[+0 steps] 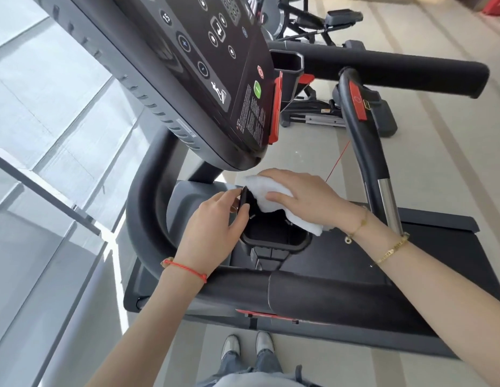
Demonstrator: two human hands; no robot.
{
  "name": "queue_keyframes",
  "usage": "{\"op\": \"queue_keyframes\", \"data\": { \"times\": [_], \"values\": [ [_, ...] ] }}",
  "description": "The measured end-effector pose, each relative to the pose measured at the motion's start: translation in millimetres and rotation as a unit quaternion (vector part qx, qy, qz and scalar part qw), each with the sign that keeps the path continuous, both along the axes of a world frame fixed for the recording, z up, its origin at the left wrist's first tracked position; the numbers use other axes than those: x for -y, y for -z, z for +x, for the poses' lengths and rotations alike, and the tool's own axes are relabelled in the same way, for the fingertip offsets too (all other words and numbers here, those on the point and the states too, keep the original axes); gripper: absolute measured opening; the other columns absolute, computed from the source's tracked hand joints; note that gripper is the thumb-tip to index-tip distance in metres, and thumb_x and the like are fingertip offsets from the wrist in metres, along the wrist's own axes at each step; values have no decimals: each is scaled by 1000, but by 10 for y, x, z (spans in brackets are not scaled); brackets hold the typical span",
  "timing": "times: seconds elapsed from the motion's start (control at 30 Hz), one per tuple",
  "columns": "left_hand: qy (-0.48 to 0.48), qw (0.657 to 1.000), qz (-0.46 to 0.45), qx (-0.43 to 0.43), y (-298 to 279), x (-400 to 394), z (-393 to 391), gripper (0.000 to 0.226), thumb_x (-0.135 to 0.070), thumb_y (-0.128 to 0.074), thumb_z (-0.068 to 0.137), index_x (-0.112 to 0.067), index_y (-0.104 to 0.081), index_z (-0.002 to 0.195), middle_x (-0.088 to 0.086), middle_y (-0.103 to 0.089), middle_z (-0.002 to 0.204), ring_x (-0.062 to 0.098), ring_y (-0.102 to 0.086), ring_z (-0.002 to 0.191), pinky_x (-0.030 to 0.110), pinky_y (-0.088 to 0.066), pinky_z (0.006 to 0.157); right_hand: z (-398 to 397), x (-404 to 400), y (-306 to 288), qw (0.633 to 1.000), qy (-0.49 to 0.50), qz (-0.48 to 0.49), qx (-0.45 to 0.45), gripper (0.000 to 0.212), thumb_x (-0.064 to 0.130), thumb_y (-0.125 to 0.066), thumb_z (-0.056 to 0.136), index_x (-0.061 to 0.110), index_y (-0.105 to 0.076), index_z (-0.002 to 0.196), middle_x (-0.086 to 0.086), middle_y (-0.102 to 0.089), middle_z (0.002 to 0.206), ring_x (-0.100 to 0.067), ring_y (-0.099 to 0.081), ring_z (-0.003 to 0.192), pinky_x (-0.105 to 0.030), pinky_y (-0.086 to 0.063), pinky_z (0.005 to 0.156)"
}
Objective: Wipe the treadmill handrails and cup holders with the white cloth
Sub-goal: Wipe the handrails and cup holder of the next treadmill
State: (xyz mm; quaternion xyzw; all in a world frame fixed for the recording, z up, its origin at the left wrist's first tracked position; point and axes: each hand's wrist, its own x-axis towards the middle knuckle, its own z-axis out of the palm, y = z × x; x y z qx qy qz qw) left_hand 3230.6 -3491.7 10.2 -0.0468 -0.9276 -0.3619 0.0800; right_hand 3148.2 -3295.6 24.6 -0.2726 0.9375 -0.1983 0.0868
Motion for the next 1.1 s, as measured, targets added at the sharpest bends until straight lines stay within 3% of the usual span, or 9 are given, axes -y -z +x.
{"op": "queue_keyframes", "data": {
  "times": [0.2,0.33,0.43,0.5,0.57,0.63,0.73,0.93,1.1],
  "values": [
    [9,1000,-2,8,9,24,25,35,-29,-48,99,-14,-59,129,0,-66,103,18,-62,94,40,-53,83,540,-311,-64,976,129,-164,59,46,35,-45,100,31,-39,145,13,-46,144,-6,-45,127,-20,-33,103],
    [34,999,-10,9,36,90,73,39,-28,-42,102,-16,-53,136,2,-66,109,21,-62,96,36,-50,85,870,-307,-287,983,86,-157,35,53,53,-37,96,31,-40,144,21,-42,139,17,-32,122,5,-20,96],
    [45,999,-10,1,44,178,117,37,-25,-42,102,-20,-55,136,-2,-67,116,16,-63,96,22,-45,84,1083,-130,-267,998,18,-35,43,49,52,-34,98,32,-41,142,21,-39,141,7,-20,136,-1,-6,103],
    [50,999,3,-2,39,223,166,35,-24,-43,101,-22,-58,132,-4,-67,115,13,-63,97,22,-46,85,1110,81,-190,1000,-4,28,1,33,44,-36,101,24,-52,121,14,-53,121,-9,-38,117,-6,-12,106],
    [45,999,15,-3,37,252,219,33,-24,-43,101,-23,-59,130,-6,-66,116,10,-62,101,26,-49,88,1088,314,-165,998,7,52,-18,28,44,-36,101,19,-48,97,7,-57,95,-15,-47,89,-24,-31,85],
    [40,999,20,-3,40,260,247,33,-25,-43,101,-24,-59,130,-8,-66,117,9,-61,102,31,-51,89,1066,446,-129,996,10,67,-52,31,45,-36,101,17,-42,89,3,-54,84,-17,-47,76,-30,-22,66],
    [45,999,12,-5,34,262,256,33,-26,-43,101,-22,-58,130,-7,-66,117,10,-61,103,33,-52,89,1078,314,-114,996,5,68,-59,33,46,-39,99,15,-50,96,2,-58,88,-18,-52,80,-30,-26,66],
    [49,999,11,0,26,264,265,33,-28,-44,101,-24,-58,131,-7,-65,120,13,-62,104,39,-52,88,1046,-260,-231,996,-54,58,-27,34,38,-51,97,14,-60,120,3,-61,120,-13,-50,115,-22,-38,97],
    [47,999,10,6,44,234,256,34,-27,-46,101,-22,-57,133,-5,-65,119,12,-61,104,37,-53,87,961,219,-134,998,-43,52,-12,33,45,-41,99,14,-54,99,7,-57,87,-15,-54,84,-28,-35,71]
  ]
}}
